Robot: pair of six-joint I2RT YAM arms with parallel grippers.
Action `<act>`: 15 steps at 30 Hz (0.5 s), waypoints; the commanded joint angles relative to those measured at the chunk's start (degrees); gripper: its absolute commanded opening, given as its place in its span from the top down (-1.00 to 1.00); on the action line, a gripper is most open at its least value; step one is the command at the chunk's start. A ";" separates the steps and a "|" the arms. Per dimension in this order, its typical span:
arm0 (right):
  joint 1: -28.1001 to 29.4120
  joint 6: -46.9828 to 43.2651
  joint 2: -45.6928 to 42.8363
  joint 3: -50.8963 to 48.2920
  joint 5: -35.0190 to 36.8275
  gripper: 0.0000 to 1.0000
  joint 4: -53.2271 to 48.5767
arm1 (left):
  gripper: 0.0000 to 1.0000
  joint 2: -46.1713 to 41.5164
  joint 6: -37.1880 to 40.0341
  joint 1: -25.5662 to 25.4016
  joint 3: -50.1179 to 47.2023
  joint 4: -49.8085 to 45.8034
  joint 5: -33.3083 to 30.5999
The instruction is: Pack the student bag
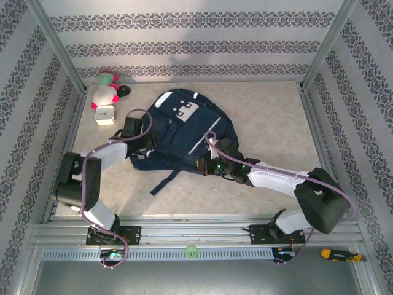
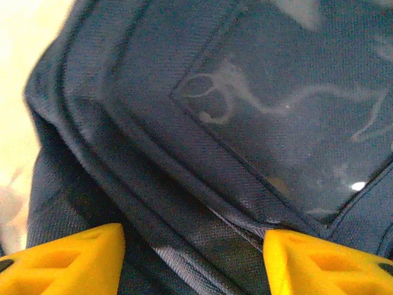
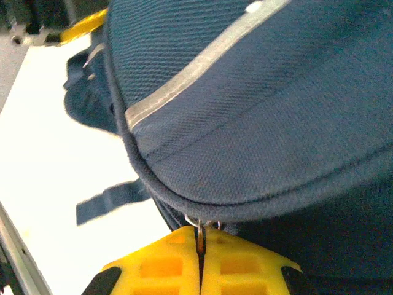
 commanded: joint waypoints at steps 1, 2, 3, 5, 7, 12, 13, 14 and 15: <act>0.60 2.30 -1.70 -0.67 1.50 1.00 0.57 | -0.29 0.48 7.73 0.40 4.43 7.80 4.77; 0.53 2.15 -2.24 -0.55 1.79 1.00 0.04 | -0.30 -0.54 10.25 0.06 4.07 8.45 5.56; 0.43 1.96 -2.63 -0.39 2.07 1.00 -0.55 | -0.31 -2.23 13.90 -0.39 3.20 9.38 6.58; 0.21 1.36 -3.28 -0.03 1.88 1.00 -1.54 | -0.31 -6.28 21.28 -1.25 0.18 12.56 9.24; -0.21 1.02 -3.75 0.16 1.37 1.00 -1.87 | -0.31 -10.92 30.97 -1.70 -4.07 16.69 15.10; -0.61 0.84 -3.90 0.43 0.46 1.00 -1.98 | -0.29 -14.67 46.93 -2.65 -6.07 14.61 28.05; -0.67 0.89 -3.81 0.43 0.38 1.00 -2.01 | -0.29 -14.75 48.12 -2.83 -5.95 13.79 29.04; -0.71 0.78 -3.88 0.59 0.21 1.00 -2.16 | -0.28 -14.69 58.86 -5.47 -3.87 7.44 34.91; -0.72 0.58 -3.91 0.86 0.07 1.00 -2.47 | -0.29 -13.78 67.60 -9.13 -1.79 2.68 36.03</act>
